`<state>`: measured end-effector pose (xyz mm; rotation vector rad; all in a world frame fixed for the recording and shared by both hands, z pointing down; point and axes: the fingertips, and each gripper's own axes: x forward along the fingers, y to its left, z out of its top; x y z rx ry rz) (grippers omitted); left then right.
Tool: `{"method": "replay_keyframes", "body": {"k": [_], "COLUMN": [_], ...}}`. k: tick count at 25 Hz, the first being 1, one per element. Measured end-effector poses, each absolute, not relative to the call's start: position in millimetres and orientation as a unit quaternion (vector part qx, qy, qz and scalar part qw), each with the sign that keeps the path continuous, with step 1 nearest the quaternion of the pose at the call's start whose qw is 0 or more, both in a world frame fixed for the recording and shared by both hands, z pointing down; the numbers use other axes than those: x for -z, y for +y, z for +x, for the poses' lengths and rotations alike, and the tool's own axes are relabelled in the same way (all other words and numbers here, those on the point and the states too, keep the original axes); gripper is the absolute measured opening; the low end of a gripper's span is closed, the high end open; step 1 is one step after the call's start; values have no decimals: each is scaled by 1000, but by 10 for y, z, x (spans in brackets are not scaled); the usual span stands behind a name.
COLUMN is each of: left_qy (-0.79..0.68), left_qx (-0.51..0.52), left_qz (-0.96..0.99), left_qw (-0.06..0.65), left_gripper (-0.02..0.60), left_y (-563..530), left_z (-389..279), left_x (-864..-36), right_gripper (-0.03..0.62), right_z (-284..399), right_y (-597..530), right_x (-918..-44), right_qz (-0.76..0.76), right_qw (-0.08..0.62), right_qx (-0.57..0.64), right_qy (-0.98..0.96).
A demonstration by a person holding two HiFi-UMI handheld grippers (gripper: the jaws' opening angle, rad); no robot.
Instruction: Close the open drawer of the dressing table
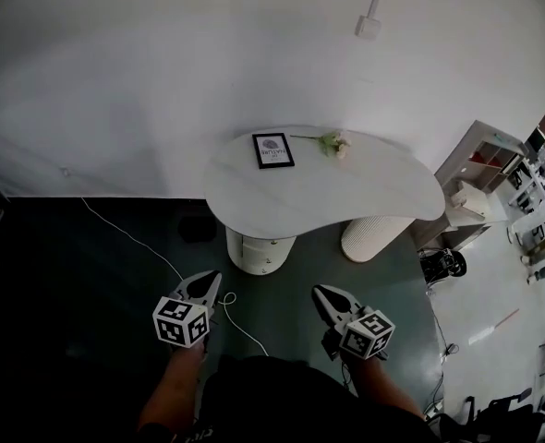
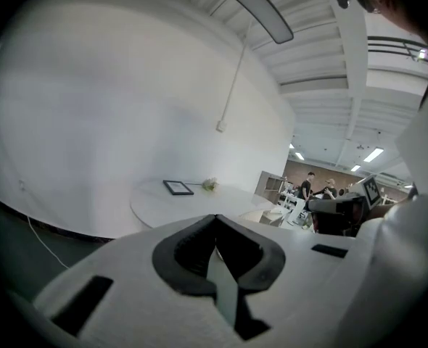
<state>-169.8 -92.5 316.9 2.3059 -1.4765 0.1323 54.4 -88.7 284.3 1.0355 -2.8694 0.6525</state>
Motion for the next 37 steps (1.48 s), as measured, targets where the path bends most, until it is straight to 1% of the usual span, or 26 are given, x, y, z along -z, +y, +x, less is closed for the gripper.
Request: {"method": "replay_keyframes", "body": {"k": [4, 8, 12, 16, 21, 30, 37], "left_qy": [-507, -503, -500, -499, -501, -510, -510], "left_qx": [-48, -49, -53, -53, -60, -56, -45], "left_qz": [843, 852, 858, 860, 859, 852, 851], "left_qw": [172, 134, 101, 87, 88, 101, 117], "left_gripper": [8, 8, 8, 8, 8, 8, 8], "left_y": [-1051, -1182, -1226, -1230, -1200, -1185, -1179], "left_z": [-1111, -748, -516, -410, -396, -668, -849], "left_x": [-2915, -2587, -2334, -2191, -2219, -2281, -2365], "right_gripper": [4, 3, 3, 3, 3, 3, 3], "right_z": [1188, 1566, 1749, 1705, 1580, 1309, 1224], "right_y": [-982, -1000, -1060, -1111, -1098, -1040, -1021], "right_x": [-2607, -2467, -2323, -2197, -2180, -2210, -2253], "right_qz": [347, 328, 320, 305, 287, 277, 285], "right_qw": [-44, -45, -59, -60, -65, -71, -67], "right_qx": [-210, -164, -139, -119, -120, -141, -141], "right_qy": [-913, -929, -935, -943, -948, -948, -946]}}
